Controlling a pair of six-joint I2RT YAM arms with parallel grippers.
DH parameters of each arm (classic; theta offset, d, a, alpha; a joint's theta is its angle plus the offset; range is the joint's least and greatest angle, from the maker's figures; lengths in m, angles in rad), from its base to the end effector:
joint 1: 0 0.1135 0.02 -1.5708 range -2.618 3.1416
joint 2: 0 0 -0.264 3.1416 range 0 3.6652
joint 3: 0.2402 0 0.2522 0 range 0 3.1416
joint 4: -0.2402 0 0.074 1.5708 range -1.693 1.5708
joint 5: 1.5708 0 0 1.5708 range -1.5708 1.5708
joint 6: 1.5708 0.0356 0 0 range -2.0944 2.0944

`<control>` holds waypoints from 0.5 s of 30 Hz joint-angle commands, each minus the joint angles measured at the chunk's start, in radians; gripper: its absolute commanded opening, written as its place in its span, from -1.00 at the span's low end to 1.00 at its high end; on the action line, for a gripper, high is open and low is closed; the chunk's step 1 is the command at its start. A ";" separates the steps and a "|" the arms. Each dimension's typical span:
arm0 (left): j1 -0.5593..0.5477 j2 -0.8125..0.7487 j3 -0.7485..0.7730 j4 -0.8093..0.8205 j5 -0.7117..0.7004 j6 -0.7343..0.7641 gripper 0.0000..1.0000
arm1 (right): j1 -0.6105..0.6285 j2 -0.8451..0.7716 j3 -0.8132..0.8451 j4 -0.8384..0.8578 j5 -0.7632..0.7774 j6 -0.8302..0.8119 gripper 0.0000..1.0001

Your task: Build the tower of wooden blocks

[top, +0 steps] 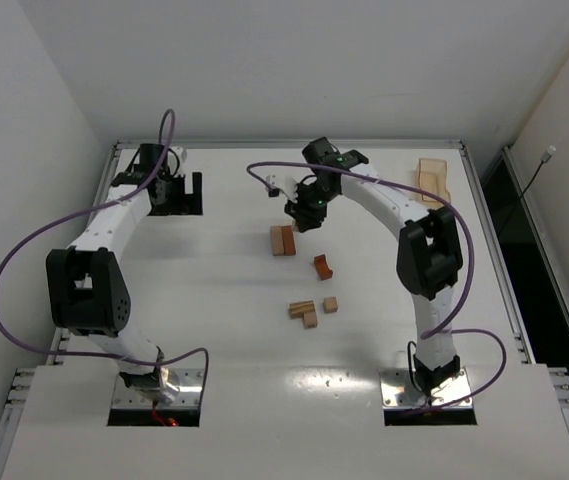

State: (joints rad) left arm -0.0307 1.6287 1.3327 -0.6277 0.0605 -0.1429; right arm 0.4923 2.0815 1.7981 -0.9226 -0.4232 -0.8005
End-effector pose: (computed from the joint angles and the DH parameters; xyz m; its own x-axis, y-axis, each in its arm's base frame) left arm 0.3529 -0.0130 0.2756 -0.7989 -0.1177 -0.5899 -0.0472 0.9899 -0.1336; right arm 0.3799 0.2204 0.2335 -0.1713 -0.8345 -0.5238 -0.9809 0.1944 0.0111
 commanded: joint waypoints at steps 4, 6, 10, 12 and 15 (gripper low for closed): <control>0.044 0.000 0.043 -0.001 0.025 -0.014 0.91 | 0.032 0.011 0.037 0.188 0.064 0.423 -1.00; 0.045 0.000 0.043 -0.001 0.025 -0.014 0.91 | 0.043 0.000 0.021 0.217 0.089 0.577 -1.00; 0.054 0.000 0.043 -0.001 0.025 -0.023 0.91 | 0.077 -0.029 -0.042 0.248 0.311 0.860 -1.00; 0.054 0.000 0.034 -0.001 0.035 -0.032 0.91 | 0.088 -0.063 -0.075 0.257 0.349 0.977 -1.00; 0.054 0.000 0.034 -0.001 0.035 -0.032 0.91 | 0.106 -0.074 -0.085 0.248 0.412 1.078 -1.00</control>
State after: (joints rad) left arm 0.0090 1.6344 1.3327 -0.6353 0.0765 -0.1585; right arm 0.5797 2.0838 1.7199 -0.7101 -0.1333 0.0406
